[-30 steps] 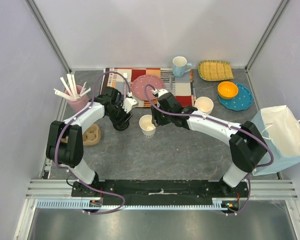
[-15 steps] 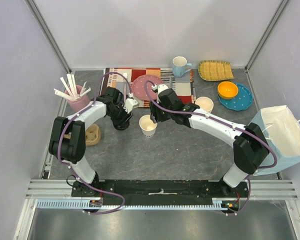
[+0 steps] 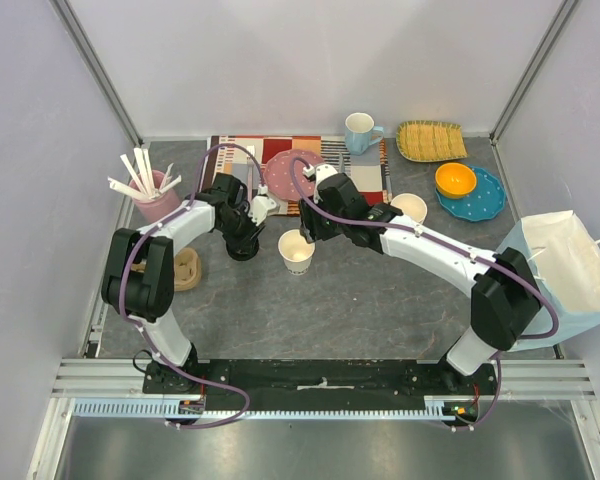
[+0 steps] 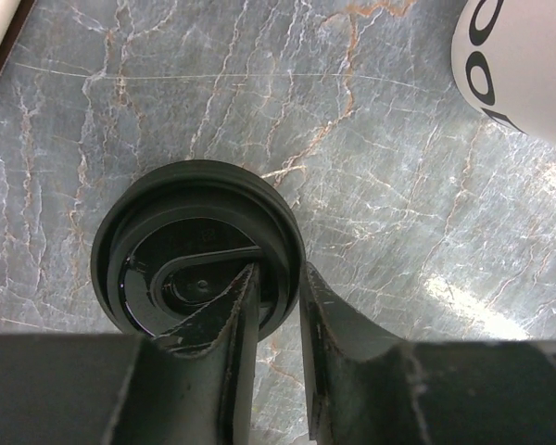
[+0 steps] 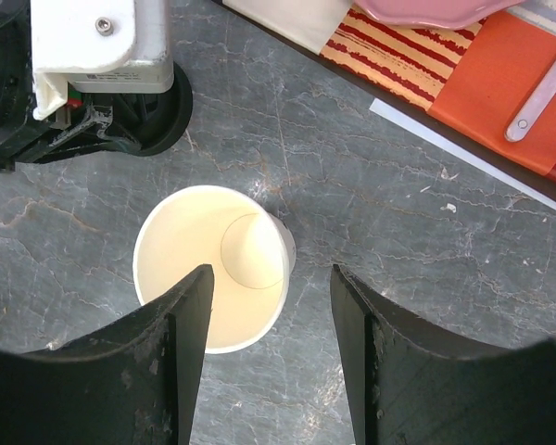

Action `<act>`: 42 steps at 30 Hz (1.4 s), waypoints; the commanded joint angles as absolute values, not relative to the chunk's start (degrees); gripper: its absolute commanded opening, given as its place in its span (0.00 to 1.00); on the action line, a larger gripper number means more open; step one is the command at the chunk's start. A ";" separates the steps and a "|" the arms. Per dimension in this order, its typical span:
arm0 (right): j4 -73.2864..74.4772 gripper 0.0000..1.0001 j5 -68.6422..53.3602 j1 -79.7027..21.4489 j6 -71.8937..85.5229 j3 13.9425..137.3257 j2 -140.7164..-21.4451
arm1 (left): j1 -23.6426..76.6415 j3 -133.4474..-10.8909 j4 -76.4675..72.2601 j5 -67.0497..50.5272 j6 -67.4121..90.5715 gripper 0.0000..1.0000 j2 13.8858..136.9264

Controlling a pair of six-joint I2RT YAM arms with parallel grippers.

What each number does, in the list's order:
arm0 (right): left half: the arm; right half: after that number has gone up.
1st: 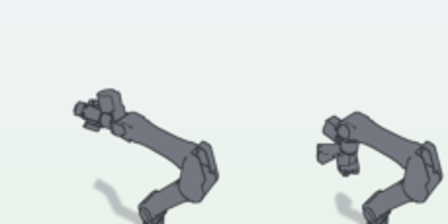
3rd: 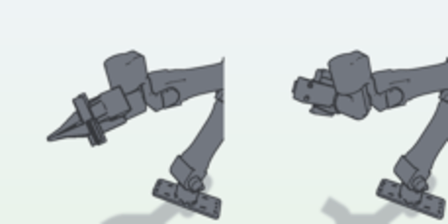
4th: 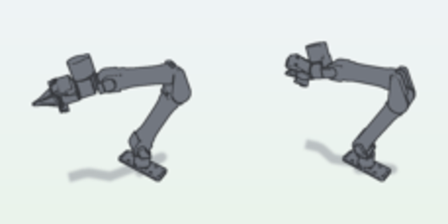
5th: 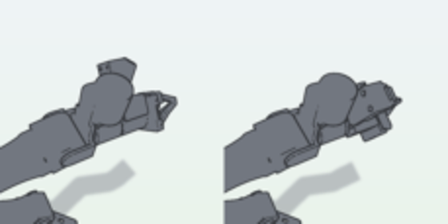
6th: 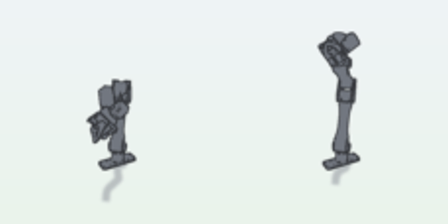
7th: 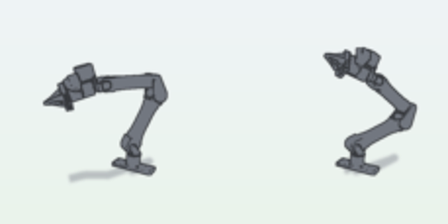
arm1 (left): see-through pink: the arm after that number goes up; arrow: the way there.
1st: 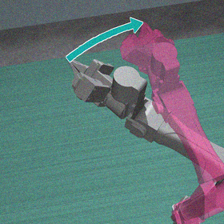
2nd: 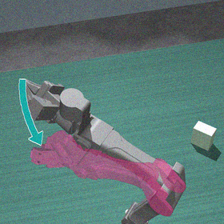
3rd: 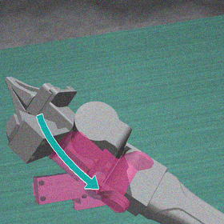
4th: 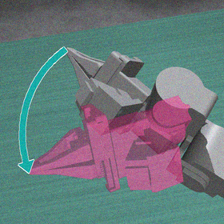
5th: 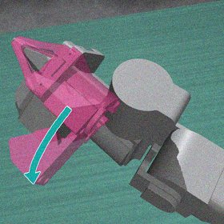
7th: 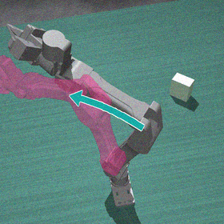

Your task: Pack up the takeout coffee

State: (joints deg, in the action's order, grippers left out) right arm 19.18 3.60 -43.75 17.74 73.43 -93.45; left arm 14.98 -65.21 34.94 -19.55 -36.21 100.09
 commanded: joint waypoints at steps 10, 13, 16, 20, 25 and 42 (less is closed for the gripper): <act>19.16 0.61 5.36 -43.86 16.88 74.62 -90.09 | 15.12 -68.72 37.26 -20.74 -36.30 0.05 98.88; 19.16 0.61 5.97 -43.86 16.79 74.18 -89.65 | 15.12 -70.04 38.75 -20.57 -36.12 0.02 98.35; 19.16 0.61 6.07 -43.86 16.79 73.83 -89.56 | 15.12 -71.27 39.90 -20.83 -36.04 0.02 97.74; 19.16 0.61 6.06 -43.86 16.87 73.65 -89.56 | 15.29 -72.51 42.01 -21.53 -36.30 0.02 96.33; 19.25 0.61 6.15 -43.77 16.96 74.26 -89.38 | 15.21 -75.40 44.47 -21.97 -37.26 0.02 94.31; 21.88 0.62 0.18 -34.46 21.88 75.59 -84.56 | 26.88 -92.02 73.56 -37.19 -54.76 0.02 87.27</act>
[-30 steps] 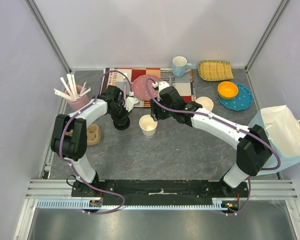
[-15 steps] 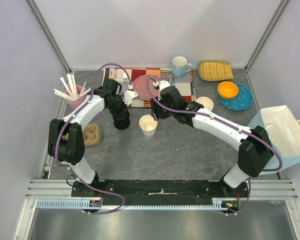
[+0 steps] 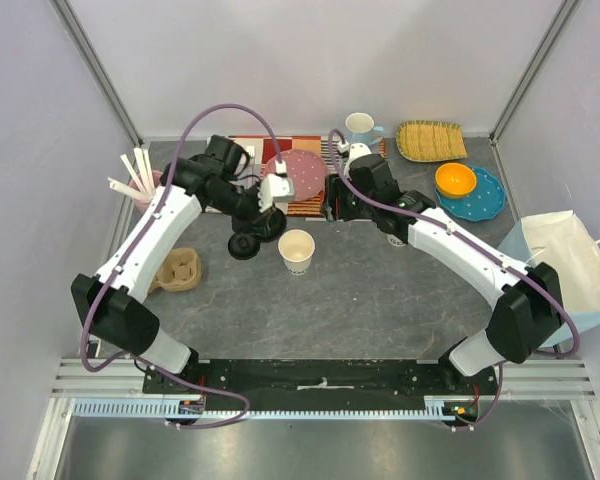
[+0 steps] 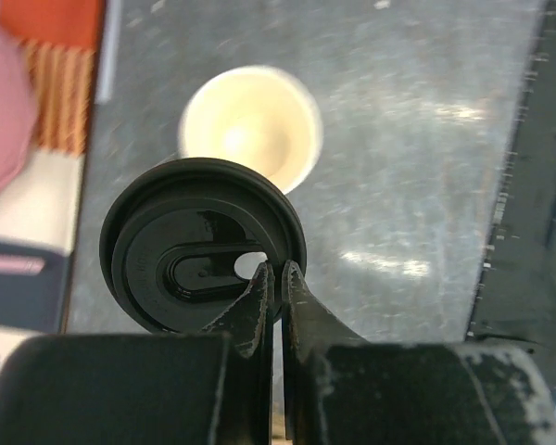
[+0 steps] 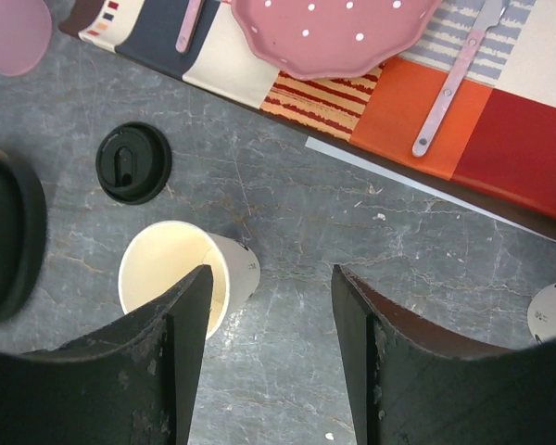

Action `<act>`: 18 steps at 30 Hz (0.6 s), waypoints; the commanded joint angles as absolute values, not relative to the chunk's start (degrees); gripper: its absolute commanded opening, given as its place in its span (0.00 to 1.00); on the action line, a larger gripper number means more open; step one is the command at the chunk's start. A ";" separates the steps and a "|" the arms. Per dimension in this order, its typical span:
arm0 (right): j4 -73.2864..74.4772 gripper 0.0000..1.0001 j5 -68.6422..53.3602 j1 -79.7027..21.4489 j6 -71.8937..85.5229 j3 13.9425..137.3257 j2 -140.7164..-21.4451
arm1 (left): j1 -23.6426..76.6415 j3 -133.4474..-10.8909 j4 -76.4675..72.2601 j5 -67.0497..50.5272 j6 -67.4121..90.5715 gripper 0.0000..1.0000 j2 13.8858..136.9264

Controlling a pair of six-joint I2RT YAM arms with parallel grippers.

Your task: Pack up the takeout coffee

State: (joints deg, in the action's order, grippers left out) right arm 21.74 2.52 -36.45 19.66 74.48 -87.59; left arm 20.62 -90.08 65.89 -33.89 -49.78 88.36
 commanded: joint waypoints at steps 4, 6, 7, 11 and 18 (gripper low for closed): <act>21.80 0.62 0.17 -33.31 22.32 74.53 -83.15 | 33.12 -91.41 72.25 -33.58 -54.14 0.02 89.20; 21.80 0.62 0.61 -32.87 22.50 73.66 -82.27 | 34.53 -91.49 70.67 -32.52 -54.05 0.02 89.91; 21.71 0.62 0.70 -32.78 22.59 73.30 -81.92 | 35.76 -91.67 69.97 -32.08 -53.79 0.02 90.43; 21.71 0.62 0.70 -31.82 23.20 71.28 -80.95 | 37.62 -91.93 66.89 -27.69 -54.14 0.02 93.77; 21.71 0.62 0.18 -31.03 23.20 70.66 -80.33 | 37.62 -92.03 64.61 -26.19 -54.93 0.02 94.57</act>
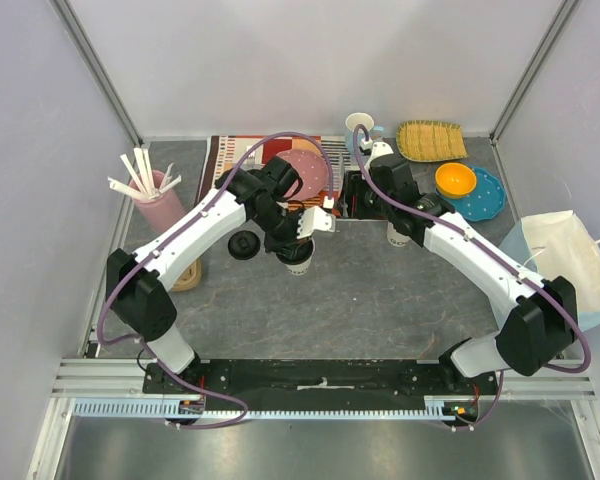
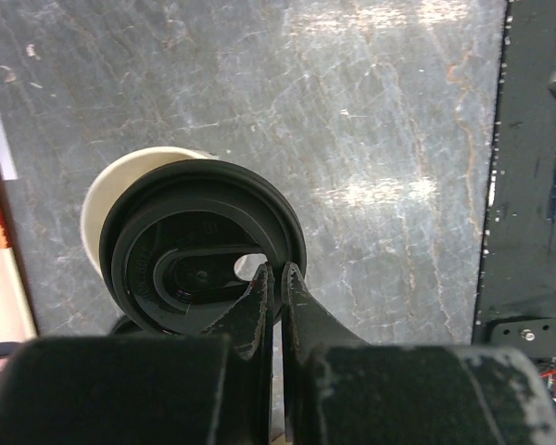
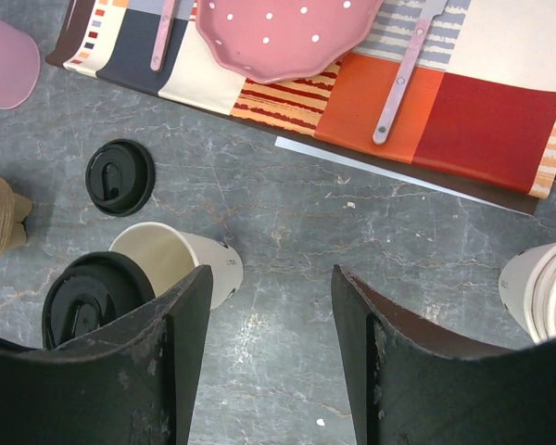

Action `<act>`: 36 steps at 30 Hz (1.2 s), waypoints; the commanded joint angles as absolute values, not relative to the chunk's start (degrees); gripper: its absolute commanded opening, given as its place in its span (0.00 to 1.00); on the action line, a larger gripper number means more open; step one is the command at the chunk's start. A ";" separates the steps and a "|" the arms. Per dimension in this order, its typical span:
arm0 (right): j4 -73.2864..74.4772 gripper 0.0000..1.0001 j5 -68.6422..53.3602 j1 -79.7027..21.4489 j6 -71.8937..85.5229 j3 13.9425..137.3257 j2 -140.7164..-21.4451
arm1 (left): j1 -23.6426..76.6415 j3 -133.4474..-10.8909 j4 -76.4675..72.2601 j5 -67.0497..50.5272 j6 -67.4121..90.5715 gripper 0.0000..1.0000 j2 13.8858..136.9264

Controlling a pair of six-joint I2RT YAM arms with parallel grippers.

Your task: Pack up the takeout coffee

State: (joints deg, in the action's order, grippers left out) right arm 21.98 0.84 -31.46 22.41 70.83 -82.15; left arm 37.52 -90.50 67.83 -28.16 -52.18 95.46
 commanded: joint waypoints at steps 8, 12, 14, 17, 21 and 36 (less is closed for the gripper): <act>21.62 0.62 0.09 -30.85 23.47 70.93 -81.30 | 37.62 -93.42 61.52 -26.89 -53.88 0.02 99.14; 21.62 0.62 0.09 -30.67 23.38 70.75 -80.86 | 37.62 -93.87 61.61 -26.46 -53.44 0.02 100.28; 21.62 0.62 0.09 -30.59 23.38 70.58 -80.86 | 37.62 -93.52 61.87 -26.02 -53.88 0.02 100.46; 21.53 0.62 0.17 -30.59 23.47 70.40 -81.03 | 37.62 -93.78 62.22 -25.66 -54.05 0.02 100.98; 21.53 0.62 0.09 -30.50 23.38 70.49 -81.12 | 37.62 -94.92 64.33 -24.44 -53.61 0.02 101.60; 21.53 0.62 0.09 -30.59 23.20 70.31 -81.21 | 37.62 -93.78 64.78 -24.26 -53.17 0.02 102.74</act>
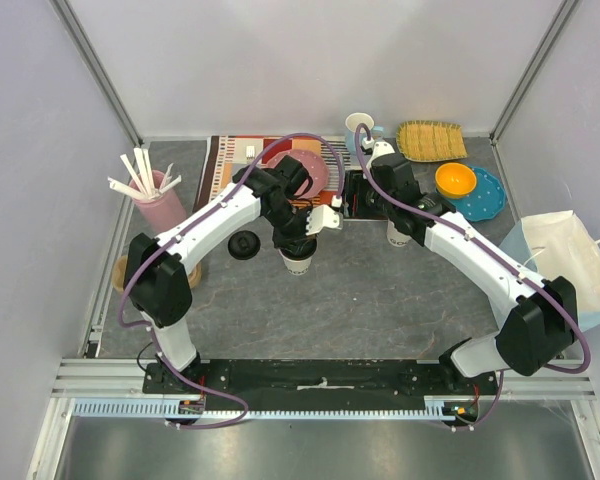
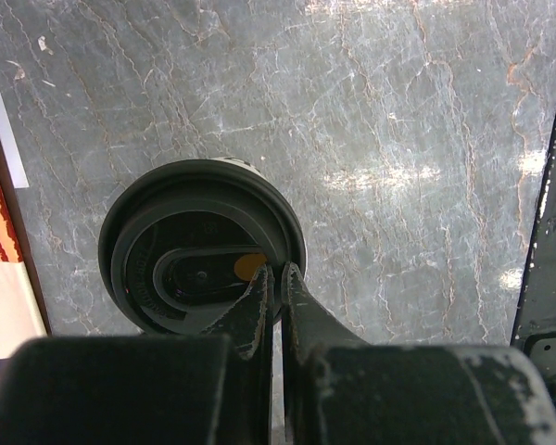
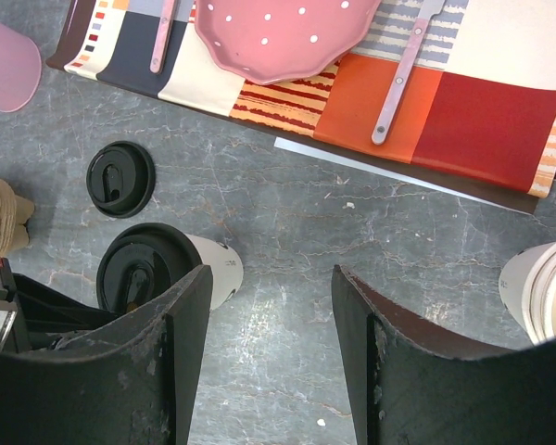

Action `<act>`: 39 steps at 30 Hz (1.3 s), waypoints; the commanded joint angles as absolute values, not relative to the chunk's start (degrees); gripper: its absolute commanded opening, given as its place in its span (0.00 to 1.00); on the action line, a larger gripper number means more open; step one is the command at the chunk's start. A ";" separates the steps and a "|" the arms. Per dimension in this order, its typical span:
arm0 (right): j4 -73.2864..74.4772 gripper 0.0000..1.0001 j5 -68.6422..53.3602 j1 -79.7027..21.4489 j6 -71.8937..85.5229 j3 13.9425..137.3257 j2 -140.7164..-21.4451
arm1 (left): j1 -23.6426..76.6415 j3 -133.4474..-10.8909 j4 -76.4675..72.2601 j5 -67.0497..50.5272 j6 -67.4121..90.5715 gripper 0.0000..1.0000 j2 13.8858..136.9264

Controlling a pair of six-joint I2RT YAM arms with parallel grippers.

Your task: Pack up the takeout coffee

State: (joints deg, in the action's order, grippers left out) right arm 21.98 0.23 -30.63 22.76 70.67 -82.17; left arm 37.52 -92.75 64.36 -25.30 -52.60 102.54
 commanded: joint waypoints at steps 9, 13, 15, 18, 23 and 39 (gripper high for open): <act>21.36 0.62 0.09 -30.50 23.47 70.40 -81.30 | 37.62 -92.55 65.65 -23.03 -53.35 0.02 102.13; 21.44 0.62 0.17 -30.50 23.38 70.40 -81.30 | 37.62 -93.78 66.44 -23.20 -52.91 0.02 102.13; 21.36 0.62 0.09 -30.50 23.47 70.31 -81.30 | 37.62 -93.69 66.62 -23.64 -52.91 0.02 102.04; 21.36 0.62 0.09 -30.50 23.38 70.22 -81.21 | 37.62 -94.48 67.59 -24.52 -52.38 0.02 102.13; 21.36 0.62 -1.22 -30.50 23.20 70.49 -81.39 | 37.62 -96.59 68.46 -24.79 -52.12 0.02 102.22; 21.09 0.62 -1.67 -30.50 23.29 70.75 -82.00 | 37.53 -93.60 67.85 -25.22 -51.50 0.02 101.69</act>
